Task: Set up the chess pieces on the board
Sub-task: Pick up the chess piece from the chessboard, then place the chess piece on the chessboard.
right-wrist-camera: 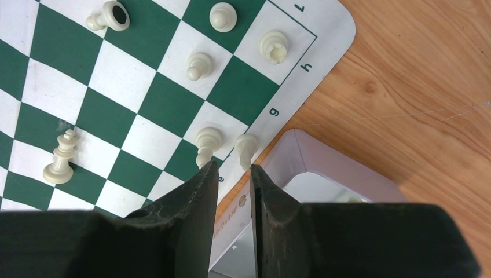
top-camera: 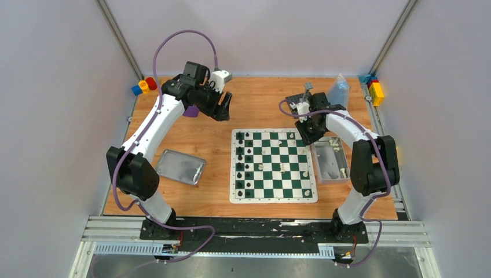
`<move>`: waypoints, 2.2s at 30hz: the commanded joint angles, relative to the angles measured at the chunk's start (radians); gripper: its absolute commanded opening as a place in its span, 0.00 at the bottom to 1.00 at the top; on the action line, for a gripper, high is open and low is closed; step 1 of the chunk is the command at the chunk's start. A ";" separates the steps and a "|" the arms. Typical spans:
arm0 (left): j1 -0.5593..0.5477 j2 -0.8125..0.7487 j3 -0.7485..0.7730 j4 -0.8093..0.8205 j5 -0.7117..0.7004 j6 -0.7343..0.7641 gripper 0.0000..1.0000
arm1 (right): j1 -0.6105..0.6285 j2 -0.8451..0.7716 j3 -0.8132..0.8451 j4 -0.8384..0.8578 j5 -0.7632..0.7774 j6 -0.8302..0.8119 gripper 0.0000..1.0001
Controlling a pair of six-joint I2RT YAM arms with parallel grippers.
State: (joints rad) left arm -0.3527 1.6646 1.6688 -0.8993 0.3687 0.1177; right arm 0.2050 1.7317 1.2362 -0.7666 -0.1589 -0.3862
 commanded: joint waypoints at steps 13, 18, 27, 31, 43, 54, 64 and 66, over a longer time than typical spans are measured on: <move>0.007 -0.046 -0.004 0.025 0.024 -0.004 0.77 | 0.008 0.022 -0.013 0.015 0.035 -0.003 0.27; 0.006 -0.047 -0.006 0.025 0.024 -0.004 0.77 | 0.015 0.036 -0.017 0.022 0.041 -0.002 0.27; 0.006 -0.056 -0.016 0.031 0.018 -0.002 0.78 | 0.019 0.066 -0.004 0.030 0.057 -0.011 0.27; 0.006 -0.057 -0.018 0.032 0.018 -0.001 0.78 | 0.019 0.074 0.005 0.030 0.062 -0.012 0.20; 0.006 -0.055 -0.019 0.034 0.017 -0.001 0.78 | 0.021 0.076 0.080 0.027 0.039 -0.001 0.06; 0.006 -0.056 -0.023 0.034 0.012 0.001 0.78 | 0.033 0.141 0.137 0.029 0.005 0.015 0.05; 0.006 -0.050 -0.021 0.033 0.014 0.001 0.79 | 0.035 0.166 0.147 0.039 0.006 0.012 0.09; 0.006 -0.049 -0.021 0.033 0.013 0.002 0.79 | 0.034 0.163 0.144 0.039 0.009 0.012 0.16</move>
State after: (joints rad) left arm -0.3527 1.6585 1.6478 -0.8921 0.3756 0.1181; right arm 0.2348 1.8950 1.3445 -0.7502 -0.1421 -0.3828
